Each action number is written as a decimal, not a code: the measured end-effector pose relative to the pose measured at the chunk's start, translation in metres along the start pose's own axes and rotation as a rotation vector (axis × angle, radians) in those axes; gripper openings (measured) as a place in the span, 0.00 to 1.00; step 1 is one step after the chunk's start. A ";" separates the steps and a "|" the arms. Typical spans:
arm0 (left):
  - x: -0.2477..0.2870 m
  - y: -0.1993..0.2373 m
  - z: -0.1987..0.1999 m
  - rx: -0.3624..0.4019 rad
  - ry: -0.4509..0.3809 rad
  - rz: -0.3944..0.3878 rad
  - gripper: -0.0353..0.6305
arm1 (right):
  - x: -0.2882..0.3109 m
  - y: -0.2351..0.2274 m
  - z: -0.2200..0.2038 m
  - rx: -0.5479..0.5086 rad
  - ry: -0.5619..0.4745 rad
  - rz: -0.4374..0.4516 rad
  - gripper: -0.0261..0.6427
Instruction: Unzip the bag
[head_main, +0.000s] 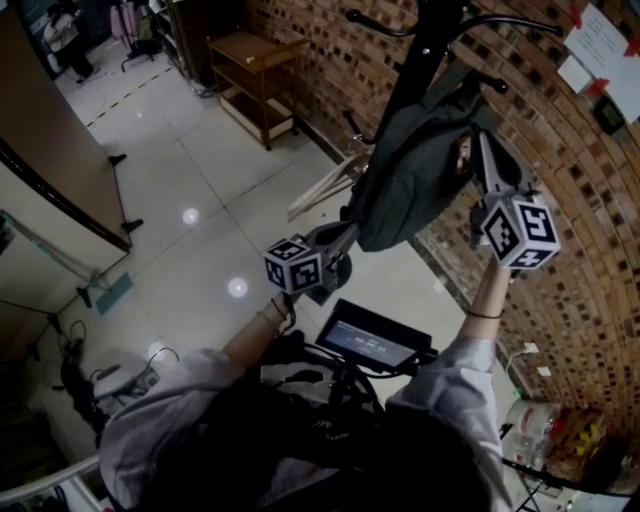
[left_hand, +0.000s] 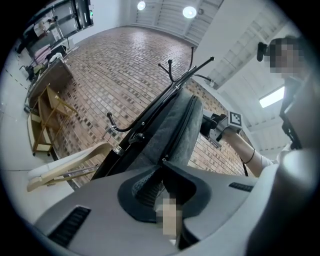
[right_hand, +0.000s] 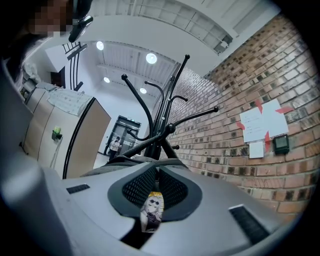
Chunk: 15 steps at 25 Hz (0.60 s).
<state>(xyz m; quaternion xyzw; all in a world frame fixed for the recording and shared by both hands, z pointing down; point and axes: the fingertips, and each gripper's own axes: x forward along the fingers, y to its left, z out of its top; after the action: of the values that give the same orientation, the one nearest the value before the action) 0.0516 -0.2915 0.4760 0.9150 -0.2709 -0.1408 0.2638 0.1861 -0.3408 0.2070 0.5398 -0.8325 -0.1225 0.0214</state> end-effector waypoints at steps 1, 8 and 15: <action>0.000 0.001 -0.002 -0.001 0.005 0.002 0.07 | 0.000 0.000 -0.001 0.003 0.000 0.001 0.08; 0.002 0.007 -0.004 -0.006 0.024 0.021 0.07 | -0.001 0.006 -0.004 0.035 -0.021 0.018 0.08; -0.001 0.011 -0.010 0.043 0.098 0.114 0.07 | -0.004 0.012 -0.012 0.065 -0.032 0.016 0.08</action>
<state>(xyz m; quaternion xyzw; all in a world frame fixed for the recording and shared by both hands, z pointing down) 0.0502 -0.2949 0.4908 0.9094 -0.3123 -0.0745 0.2644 0.1790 -0.3349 0.2216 0.5316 -0.8405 -0.1039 -0.0087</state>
